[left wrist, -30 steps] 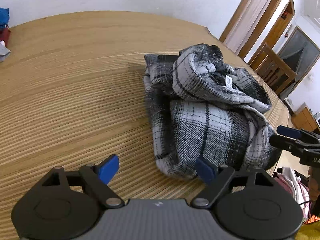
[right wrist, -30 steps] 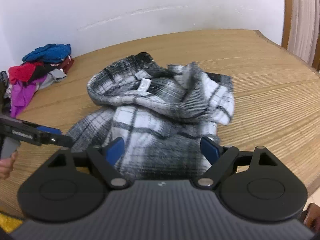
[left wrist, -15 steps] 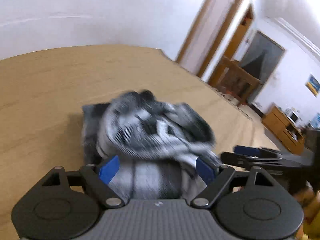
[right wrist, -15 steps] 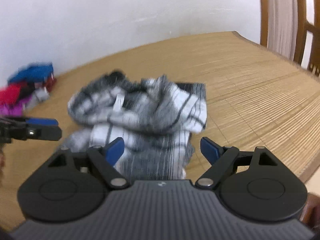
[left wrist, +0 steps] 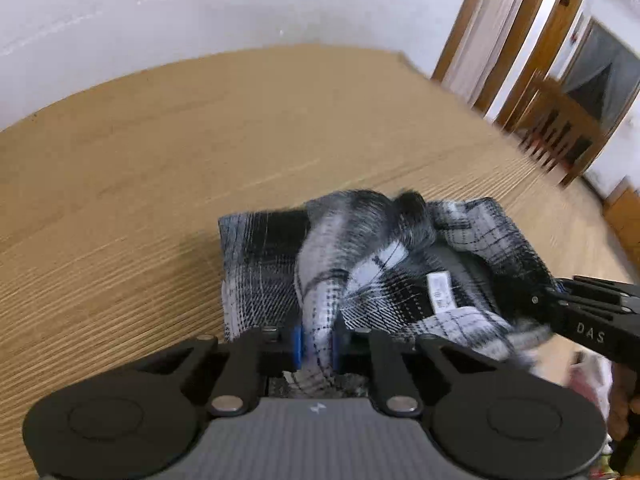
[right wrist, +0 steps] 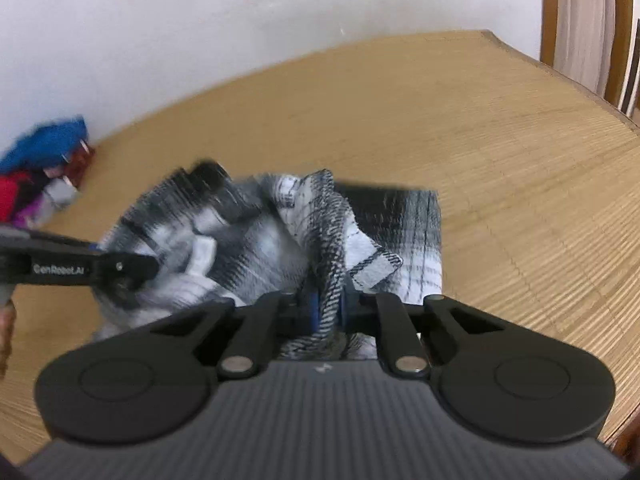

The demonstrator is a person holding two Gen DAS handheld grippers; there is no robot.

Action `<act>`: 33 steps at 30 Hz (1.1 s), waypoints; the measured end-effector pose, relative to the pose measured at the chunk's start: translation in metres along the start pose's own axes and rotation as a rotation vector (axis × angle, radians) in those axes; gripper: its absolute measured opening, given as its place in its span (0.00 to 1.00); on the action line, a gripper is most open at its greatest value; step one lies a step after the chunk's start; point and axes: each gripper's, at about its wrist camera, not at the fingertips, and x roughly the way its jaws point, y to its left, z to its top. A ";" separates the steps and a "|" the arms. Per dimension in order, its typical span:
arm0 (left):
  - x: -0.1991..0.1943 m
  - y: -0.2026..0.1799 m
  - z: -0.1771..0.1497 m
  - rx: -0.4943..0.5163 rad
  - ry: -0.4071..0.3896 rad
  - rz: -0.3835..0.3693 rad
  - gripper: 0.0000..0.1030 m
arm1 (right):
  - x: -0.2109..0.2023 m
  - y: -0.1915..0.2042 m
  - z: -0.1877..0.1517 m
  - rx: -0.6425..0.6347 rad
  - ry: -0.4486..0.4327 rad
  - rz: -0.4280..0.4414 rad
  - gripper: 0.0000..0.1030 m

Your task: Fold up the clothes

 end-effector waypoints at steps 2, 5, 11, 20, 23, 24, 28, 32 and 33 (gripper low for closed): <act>-0.033 -0.003 -0.007 0.035 -0.008 -0.021 0.14 | -0.030 0.009 0.006 -0.059 -0.009 0.033 0.12; -0.057 -0.014 -0.039 0.101 0.053 -0.015 0.15 | -0.068 0.028 0.001 -0.165 0.033 0.056 0.12; -0.021 -0.039 -0.128 0.247 0.210 0.056 0.22 | -0.081 0.080 -0.085 -0.501 0.180 -0.057 0.12; -0.017 -0.037 -0.144 0.252 0.154 0.075 0.31 | -0.053 0.093 -0.155 -0.713 0.139 -0.208 0.14; -0.033 -0.033 -0.145 0.259 0.145 0.078 0.43 | -0.055 0.103 -0.172 -0.858 0.084 -0.279 0.18; -0.039 -0.025 -0.144 0.248 0.144 0.056 0.46 | -0.056 0.106 -0.177 -0.906 0.065 -0.302 0.19; -0.070 -0.009 -0.136 0.157 0.091 -0.058 0.51 | -0.080 0.099 -0.175 -0.920 0.034 -0.306 0.38; -0.102 -0.008 -0.129 0.091 -0.024 -0.074 0.57 | -0.111 0.073 -0.149 -0.807 -0.039 -0.222 0.63; -0.108 -0.009 -0.126 0.080 -0.056 -0.072 0.59 | -0.118 0.064 -0.140 -0.749 -0.055 -0.184 0.63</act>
